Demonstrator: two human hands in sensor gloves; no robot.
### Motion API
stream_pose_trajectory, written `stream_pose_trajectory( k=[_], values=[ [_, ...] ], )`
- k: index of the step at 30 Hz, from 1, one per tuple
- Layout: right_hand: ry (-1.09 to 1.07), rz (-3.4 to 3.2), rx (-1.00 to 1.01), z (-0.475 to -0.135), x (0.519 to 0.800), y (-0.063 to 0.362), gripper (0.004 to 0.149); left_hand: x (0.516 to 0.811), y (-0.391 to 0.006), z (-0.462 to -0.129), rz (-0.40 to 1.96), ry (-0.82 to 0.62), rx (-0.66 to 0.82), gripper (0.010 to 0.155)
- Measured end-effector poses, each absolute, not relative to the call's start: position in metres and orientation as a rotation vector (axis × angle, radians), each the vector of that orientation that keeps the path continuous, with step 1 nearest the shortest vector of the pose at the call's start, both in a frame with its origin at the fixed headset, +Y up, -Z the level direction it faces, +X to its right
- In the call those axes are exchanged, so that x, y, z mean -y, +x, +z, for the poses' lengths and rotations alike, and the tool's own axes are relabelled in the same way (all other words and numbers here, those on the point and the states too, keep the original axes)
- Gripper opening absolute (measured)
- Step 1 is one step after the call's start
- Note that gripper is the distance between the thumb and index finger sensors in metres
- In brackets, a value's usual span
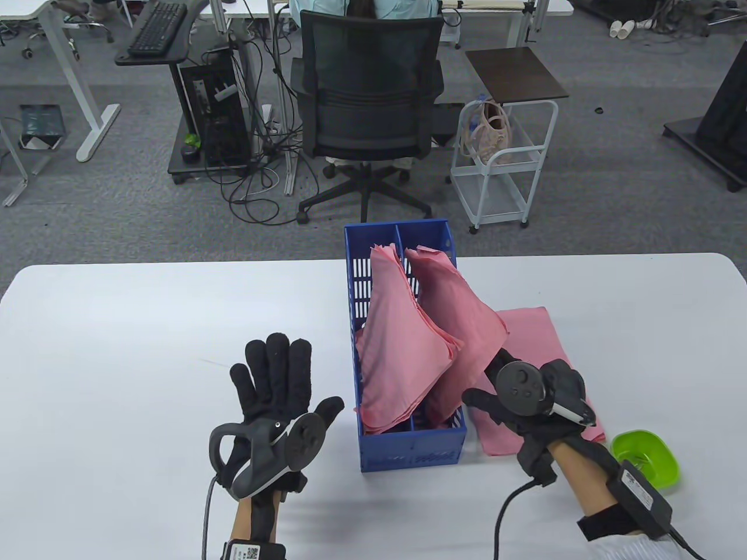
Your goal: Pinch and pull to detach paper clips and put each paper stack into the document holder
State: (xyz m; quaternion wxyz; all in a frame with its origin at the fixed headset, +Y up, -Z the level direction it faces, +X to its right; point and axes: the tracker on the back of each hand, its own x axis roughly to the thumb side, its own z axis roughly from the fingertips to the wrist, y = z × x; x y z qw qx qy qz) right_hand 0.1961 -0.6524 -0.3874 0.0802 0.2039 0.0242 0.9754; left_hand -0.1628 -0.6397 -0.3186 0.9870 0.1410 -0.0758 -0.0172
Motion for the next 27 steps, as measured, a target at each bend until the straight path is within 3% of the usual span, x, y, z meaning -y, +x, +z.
stream_pose_trajectory(
  k=[8, 14, 16, 27],
  values=[
    [0.388, 3.178, -0.406, -0.39, 0.661, 0.253, 0.082, 0.643, -0.16, -0.321, -0.076, 0.261, 0.15, 0.092],
    [0.131, 3.4, -0.939, -0.403, 0.701, 0.286, 0.087, 0.644, -0.159, -0.321, -0.094, 0.247, 0.147, 0.092],
    [0.065, 3.407, -1.036, -0.408, 0.716, 0.293, 0.089, 0.644, -0.159, -0.321, -0.096, 0.241, 0.146, 0.092],
    [-0.128, 3.347, -1.33, -0.428, 0.759, 0.309, 0.093, 0.645, -0.157, -0.322, -0.119, 0.218, 0.15, 0.092]
  ],
)
